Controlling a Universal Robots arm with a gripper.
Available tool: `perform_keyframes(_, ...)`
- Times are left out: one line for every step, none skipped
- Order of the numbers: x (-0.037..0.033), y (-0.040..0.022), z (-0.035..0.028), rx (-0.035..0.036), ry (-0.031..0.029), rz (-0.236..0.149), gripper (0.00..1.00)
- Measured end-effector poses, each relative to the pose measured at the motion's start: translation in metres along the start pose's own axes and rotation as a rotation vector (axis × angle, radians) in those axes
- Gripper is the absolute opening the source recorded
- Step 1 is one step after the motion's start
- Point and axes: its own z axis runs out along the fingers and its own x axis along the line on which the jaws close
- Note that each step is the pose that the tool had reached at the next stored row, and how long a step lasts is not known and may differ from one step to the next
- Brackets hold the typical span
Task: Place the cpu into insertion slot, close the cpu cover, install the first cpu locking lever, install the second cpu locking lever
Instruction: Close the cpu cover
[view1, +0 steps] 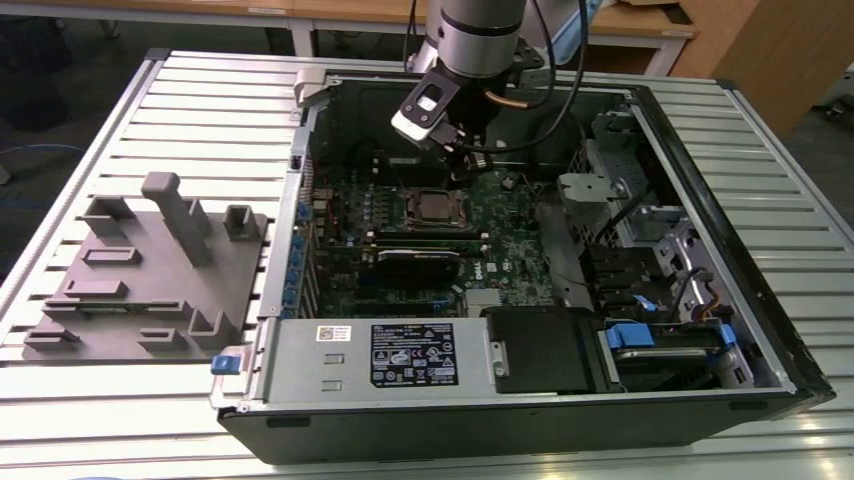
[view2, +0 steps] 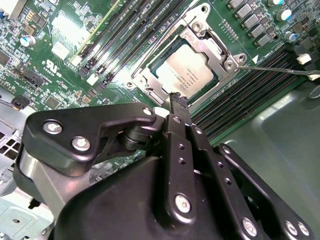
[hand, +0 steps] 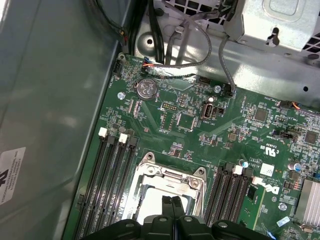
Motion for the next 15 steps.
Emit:
perform_keyframes(0.0, 0.0, 0.0, 0.0001, 0.0, -0.001, 0.1)
perform_keyframes(0.0, 0.0, 0.0001, 0.0002, -0.0004, -0.005, 0.1)
perform_keyframes(0.0, 0.0, 0.0002, 0.0004, -0.0014, -0.01, 0.1)
perform_keyframes(0.0, 0.0, 0.0002, 0.0008, -0.0032, -0.017, 0.1)
perform_keyframes(0.0, 0.0, 0.0002, 0.0012, -0.0049, -0.026, 0.1)
perform_keyframes(0.0, -0.0001, 0.0002, 0.0016, -0.006, -0.036, 0.1)
perform_keyframes(0.0, -0.0001, 0.0002, 0.0018, -0.0068, -0.048, 0.1)
perform_keyframes(0.0, -0.0001, 0.0003, 0.0019, -0.0074, -0.059, 0.1)
perform_keyframes(0.0001, -0.0001, 0.0003, 0.002, -0.0078, -0.071, 0.1)
perform_keyframes(0.0001, -0.0002, 0.0003, 0.0019, -0.008, -0.083, 0.1)
perform_keyframes(0.0001, -0.0002, 0.0003, 0.0019, -0.0081, -0.089, 0.1)
perform_keyframes(0.0001, -0.0002, 0.0003, 0.0019, -0.0081, -0.09, 0.1)
perform_keyframes(0.0001, -0.0002, 0.0003, 0.0019, -0.0081, -0.09, 0.1)
perform_keyframes(0.0001, -0.0002, 0.0004, 0.0019, -0.0081, -0.09, 0.1)
perform_keyframes(0.0001, -0.0002, 0.0004, 0.0018, -0.0081, -0.09, 0.1)
